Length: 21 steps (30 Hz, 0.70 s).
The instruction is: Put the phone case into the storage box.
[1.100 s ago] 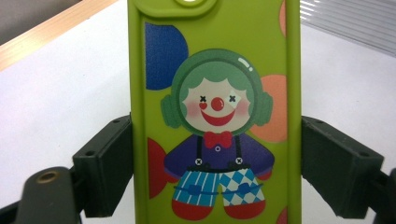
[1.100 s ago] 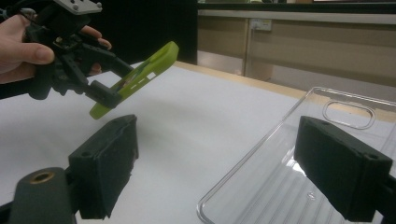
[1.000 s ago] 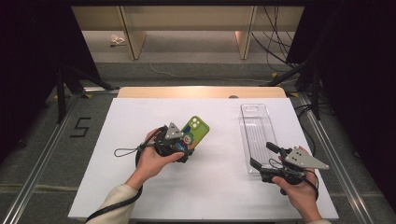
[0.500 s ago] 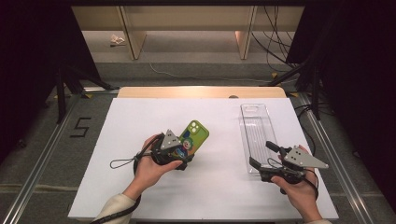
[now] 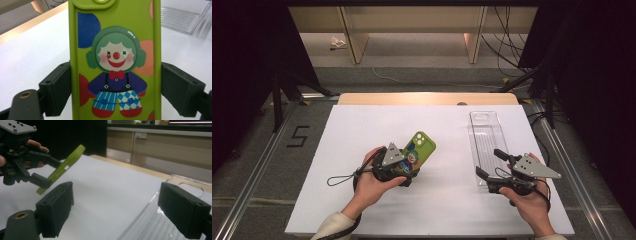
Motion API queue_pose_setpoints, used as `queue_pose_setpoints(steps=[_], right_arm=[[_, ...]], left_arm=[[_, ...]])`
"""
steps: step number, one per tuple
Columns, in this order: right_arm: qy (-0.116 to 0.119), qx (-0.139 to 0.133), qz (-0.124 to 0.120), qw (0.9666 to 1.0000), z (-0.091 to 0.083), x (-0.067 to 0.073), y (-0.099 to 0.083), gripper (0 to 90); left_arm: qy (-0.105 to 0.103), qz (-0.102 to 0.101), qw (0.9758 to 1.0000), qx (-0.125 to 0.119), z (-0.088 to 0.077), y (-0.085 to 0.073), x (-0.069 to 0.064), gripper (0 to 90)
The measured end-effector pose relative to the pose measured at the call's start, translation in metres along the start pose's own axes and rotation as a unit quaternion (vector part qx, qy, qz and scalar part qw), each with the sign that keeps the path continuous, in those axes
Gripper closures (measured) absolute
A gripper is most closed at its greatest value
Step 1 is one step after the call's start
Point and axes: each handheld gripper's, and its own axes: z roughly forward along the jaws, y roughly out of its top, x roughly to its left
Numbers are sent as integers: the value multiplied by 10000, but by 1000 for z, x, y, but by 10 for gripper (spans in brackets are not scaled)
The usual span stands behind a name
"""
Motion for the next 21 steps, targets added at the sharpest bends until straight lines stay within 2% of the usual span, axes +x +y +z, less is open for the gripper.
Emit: queue_pose_setpoints(steps=[21], right_arm=[[141,34,-18,9999,19,14,15,142]], left_arm=[[-74,141,9997,-205,-11,-1,-19,162]])
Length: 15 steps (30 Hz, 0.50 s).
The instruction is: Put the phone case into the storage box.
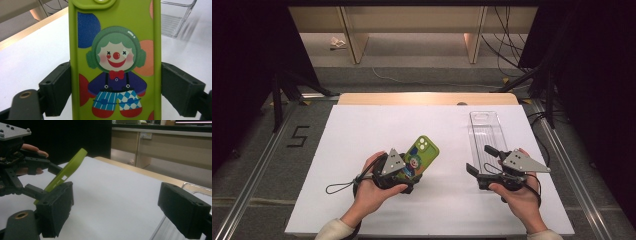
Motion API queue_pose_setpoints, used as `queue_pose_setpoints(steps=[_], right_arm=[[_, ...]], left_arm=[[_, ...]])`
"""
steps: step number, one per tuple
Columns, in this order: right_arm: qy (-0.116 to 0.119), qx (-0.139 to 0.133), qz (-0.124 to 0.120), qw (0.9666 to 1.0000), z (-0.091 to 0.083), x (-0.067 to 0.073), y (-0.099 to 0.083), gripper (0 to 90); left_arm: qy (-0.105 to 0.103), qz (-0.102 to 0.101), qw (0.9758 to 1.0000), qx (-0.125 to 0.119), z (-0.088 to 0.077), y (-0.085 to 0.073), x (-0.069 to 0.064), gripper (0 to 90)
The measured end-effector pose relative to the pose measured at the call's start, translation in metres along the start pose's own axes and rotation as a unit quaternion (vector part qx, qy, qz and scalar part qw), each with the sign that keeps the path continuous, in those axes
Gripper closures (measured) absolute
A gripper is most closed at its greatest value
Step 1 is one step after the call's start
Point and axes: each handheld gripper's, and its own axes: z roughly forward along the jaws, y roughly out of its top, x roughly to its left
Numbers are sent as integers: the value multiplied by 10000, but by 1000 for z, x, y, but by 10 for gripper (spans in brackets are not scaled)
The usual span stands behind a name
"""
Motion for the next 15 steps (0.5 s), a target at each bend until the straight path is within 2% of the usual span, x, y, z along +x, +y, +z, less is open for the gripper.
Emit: queue_pose_setpoints(steps=[15], right_arm=[[133,68,-29,9999,23,13,14,144]], left_arm=[[-29,53,10000,-16,0,-2,-6,162]])
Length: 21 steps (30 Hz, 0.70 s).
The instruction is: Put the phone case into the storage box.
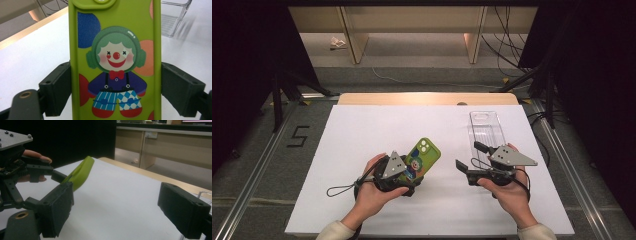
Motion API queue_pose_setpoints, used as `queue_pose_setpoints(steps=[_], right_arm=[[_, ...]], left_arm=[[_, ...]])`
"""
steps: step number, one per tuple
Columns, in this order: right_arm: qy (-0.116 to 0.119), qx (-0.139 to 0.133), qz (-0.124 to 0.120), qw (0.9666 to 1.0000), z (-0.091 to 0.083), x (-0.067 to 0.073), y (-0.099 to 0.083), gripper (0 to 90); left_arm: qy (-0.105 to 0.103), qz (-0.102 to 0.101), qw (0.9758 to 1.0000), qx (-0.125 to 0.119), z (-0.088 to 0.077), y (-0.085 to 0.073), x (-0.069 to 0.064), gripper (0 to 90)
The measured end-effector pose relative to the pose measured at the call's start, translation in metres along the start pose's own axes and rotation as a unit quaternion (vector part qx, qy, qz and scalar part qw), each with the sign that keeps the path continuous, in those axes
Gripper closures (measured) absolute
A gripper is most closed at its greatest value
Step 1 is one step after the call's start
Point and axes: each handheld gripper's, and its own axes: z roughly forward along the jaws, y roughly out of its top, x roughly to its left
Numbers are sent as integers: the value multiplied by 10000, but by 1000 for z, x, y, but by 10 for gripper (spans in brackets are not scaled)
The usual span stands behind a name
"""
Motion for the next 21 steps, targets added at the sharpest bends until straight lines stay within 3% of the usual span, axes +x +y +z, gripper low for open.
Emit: queue_pose_setpoints(steps=[21], right_arm=[[236,95,-10,9997,27,14,9,145]], left_arm=[[-80,105,9999,9,6,0,-13,162]])
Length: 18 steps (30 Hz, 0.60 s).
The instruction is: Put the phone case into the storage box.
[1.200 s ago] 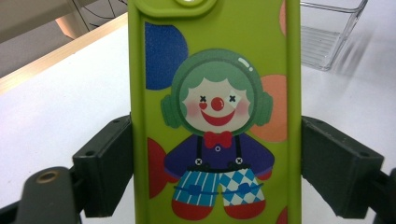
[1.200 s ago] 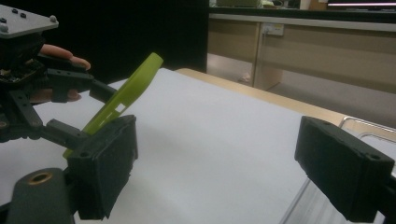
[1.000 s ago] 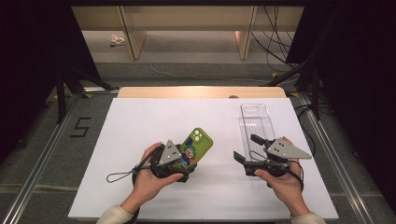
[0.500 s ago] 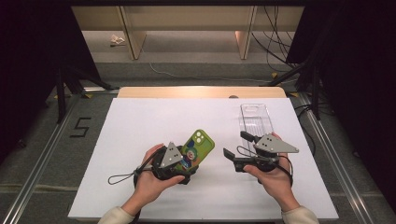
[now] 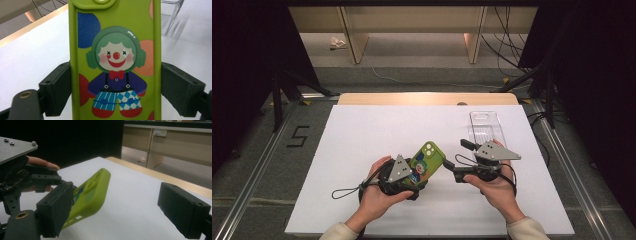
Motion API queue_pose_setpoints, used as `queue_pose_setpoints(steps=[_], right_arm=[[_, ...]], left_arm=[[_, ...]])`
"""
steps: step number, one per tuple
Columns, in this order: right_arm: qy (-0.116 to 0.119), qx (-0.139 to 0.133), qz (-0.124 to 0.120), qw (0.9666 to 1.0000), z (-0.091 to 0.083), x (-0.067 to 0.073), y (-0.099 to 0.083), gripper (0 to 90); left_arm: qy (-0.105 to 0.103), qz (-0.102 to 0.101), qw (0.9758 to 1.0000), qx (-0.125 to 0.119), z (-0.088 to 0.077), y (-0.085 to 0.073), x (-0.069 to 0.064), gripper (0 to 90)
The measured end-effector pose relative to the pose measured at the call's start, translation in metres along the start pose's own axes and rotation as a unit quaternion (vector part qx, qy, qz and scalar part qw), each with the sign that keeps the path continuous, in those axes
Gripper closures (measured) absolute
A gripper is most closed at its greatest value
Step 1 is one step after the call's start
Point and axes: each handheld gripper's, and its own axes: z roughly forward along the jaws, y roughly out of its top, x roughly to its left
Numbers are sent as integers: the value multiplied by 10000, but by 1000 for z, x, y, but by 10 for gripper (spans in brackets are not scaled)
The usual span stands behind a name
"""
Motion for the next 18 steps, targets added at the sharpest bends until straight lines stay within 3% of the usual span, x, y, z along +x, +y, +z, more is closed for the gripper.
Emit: queue_pose_setpoints(steps=[18], right_arm=[[65,81,34,9999,15,3,2,145]], left_arm=[[-88,59,9999,-57,6,5,-12,162]])
